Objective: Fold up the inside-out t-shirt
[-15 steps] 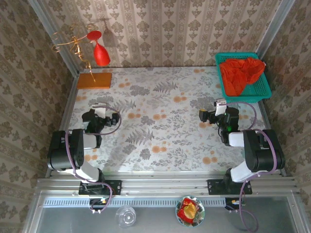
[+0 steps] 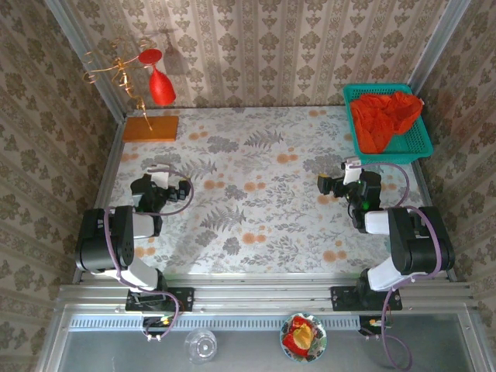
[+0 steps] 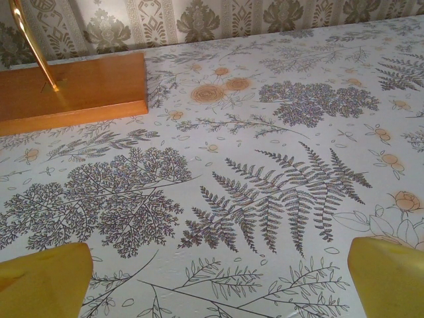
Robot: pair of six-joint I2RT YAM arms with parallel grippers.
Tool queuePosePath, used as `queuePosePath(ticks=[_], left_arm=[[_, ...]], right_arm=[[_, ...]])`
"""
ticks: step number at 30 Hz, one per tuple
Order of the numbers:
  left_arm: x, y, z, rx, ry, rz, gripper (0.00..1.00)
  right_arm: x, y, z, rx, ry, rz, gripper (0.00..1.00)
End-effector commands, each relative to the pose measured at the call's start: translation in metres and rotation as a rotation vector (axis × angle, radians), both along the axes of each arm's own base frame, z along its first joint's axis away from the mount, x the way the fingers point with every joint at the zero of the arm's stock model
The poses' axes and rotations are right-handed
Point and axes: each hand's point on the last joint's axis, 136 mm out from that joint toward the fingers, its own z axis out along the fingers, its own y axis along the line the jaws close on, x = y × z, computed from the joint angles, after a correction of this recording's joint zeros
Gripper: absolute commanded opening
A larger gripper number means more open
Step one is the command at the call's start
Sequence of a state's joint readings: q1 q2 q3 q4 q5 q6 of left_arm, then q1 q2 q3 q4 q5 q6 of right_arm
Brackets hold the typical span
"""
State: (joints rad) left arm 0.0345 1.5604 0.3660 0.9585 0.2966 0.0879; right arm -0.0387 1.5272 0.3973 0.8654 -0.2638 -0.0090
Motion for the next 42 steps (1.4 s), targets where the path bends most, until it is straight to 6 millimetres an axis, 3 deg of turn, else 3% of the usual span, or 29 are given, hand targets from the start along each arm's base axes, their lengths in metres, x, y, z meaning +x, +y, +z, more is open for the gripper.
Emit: queuePosePath(ticks=[1, 34, 42], left_arm=[[-0.002, -0.002, 0.005, 0.017, -0.031, -0.026, 1.0], [0.003, 0.007, 0.004, 0.005, -0.017, 0.023, 1.0], [0.001, 0.008, 0.009, 0.024, -0.03, 0.046, 1.0]], right_arm=[[-0.002, 0.0, 0.002, -0.016, -0.02, 0.004, 1.0], [0.0, -0.01, 0.001, -0.043, -0.017, -0.086, 1.0], [0.005, -0.011, 0.009, -0.046, 0.02, -0.089, 1.0]])
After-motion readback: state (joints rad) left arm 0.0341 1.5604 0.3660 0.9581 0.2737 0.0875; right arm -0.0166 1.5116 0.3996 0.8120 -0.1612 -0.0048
